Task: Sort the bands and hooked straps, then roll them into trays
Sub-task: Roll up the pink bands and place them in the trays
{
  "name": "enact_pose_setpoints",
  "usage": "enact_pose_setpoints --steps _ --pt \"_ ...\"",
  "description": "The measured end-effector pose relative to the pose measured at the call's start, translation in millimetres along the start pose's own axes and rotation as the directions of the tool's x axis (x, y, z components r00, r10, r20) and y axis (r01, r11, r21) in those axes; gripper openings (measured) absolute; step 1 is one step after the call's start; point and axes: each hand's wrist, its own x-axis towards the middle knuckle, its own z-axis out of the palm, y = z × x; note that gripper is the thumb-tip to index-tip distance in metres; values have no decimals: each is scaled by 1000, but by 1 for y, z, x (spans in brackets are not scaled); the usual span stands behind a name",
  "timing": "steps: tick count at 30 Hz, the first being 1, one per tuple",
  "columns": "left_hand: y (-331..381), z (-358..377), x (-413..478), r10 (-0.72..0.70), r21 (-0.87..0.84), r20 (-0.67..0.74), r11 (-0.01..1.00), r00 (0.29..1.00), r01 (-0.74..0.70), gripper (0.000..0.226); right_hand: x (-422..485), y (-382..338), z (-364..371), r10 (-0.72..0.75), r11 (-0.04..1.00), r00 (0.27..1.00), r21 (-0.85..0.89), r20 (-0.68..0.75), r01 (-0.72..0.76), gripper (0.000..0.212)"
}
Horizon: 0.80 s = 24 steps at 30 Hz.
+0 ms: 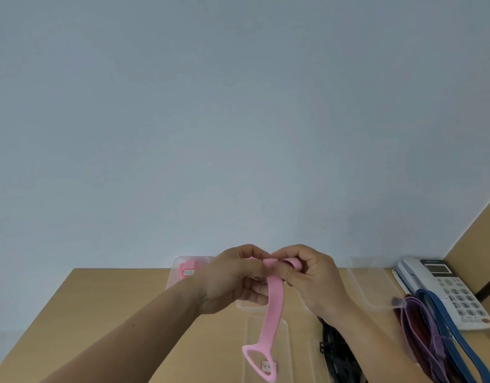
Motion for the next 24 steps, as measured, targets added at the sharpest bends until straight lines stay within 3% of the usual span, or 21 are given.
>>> enact_pose_setpoints --steps 2,6,11,14,19,24 --pt "-1 0 1 -6 -36 11 999 1000 6 41 0 2 -2 19 1000 1000 5 1 -19 15" --pt "-5 1 4 33 -78 -49 996 998 -37 10 0 3 -2 36 999 999 36 30 -37 21" --pt "-7 -3 6 136 -52 -87 989 987 -140 21 0 3 -3 132 986 990 95 53 -136 22" --pt "-9 -3 9 202 59 -133 979 970 -196 21 2 3 -1 168 981 982 85 83 -175 18" --pt "-13 -4 11 202 148 -186 973 962 -176 49 7 9 -4 159 985 984 53 74 -163 9" --pt "-11 -3 10 142 248 -96 962 985 -115 36 11 11 -8 146 985 988 81 56 -151 8"
